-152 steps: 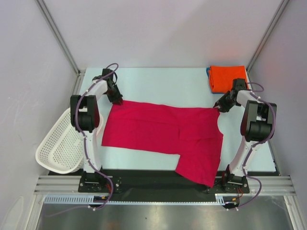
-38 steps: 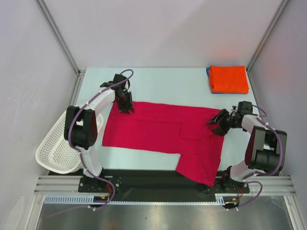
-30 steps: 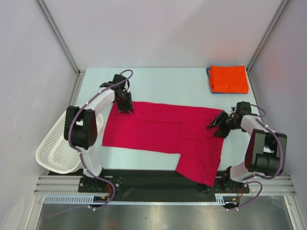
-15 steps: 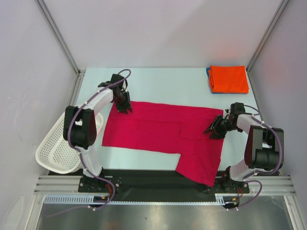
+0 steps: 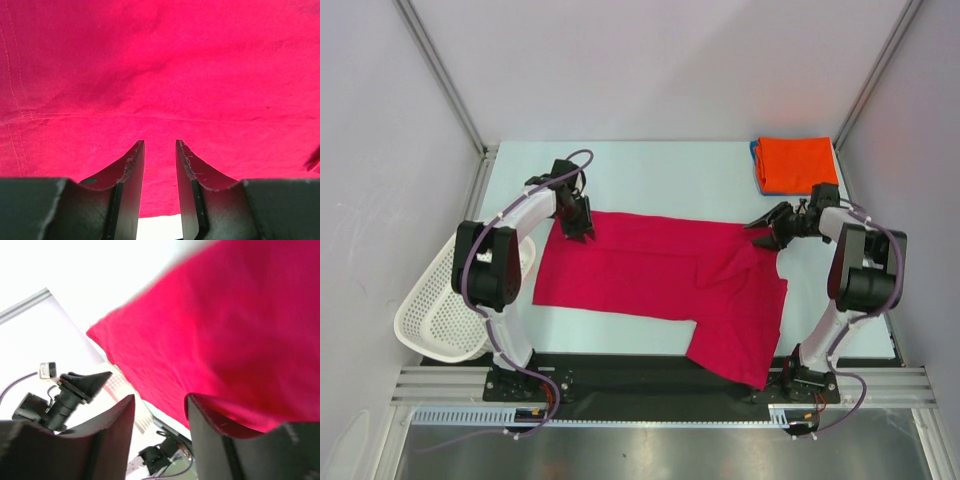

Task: Fold and stack the t-shirts
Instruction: Fold the tshirt

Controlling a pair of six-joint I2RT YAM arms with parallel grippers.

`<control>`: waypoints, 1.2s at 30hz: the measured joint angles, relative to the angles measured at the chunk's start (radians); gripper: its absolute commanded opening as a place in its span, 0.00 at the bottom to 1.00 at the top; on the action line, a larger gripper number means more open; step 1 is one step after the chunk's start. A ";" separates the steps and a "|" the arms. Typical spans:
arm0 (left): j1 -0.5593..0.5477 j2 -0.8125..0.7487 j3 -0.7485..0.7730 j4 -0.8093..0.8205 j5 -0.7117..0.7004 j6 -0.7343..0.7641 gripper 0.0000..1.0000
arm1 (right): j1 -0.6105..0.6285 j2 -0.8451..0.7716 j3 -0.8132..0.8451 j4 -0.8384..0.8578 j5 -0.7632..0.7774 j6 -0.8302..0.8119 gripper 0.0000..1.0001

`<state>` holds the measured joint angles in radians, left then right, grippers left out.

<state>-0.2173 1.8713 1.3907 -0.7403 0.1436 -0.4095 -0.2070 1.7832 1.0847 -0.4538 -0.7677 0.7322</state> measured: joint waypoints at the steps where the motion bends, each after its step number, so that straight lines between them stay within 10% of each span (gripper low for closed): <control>1: 0.000 0.000 -0.002 0.000 0.000 0.000 0.36 | 0.002 0.035 0.021 0.018 -0.014 0.010 0.54; 12: 0.003 -0.024 -0.061 0.020 0.000 0.000 0.36 | 0.024 -0.060 0.152 -0.287 0.275 -0.280 0.63; 21: 0.005 -0.024 -0.062 0.021 0.018 0.001 0.36 | 0.081 -0.245 -0.010 -0.336 0.453 -0.328 0.28; 36: 0.005 -0.025 -0.047 0.019 0.027 0.003 0.36 | 0.137 -0.157 -0.129 -0.177 0.497 -0.280 0.37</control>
<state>-0.2127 1.8465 1.3441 -0.7208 0.1703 -0.4061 -0.0700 1.6264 0.9558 -0.6312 -0.2703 0.4519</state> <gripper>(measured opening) 0.364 0.343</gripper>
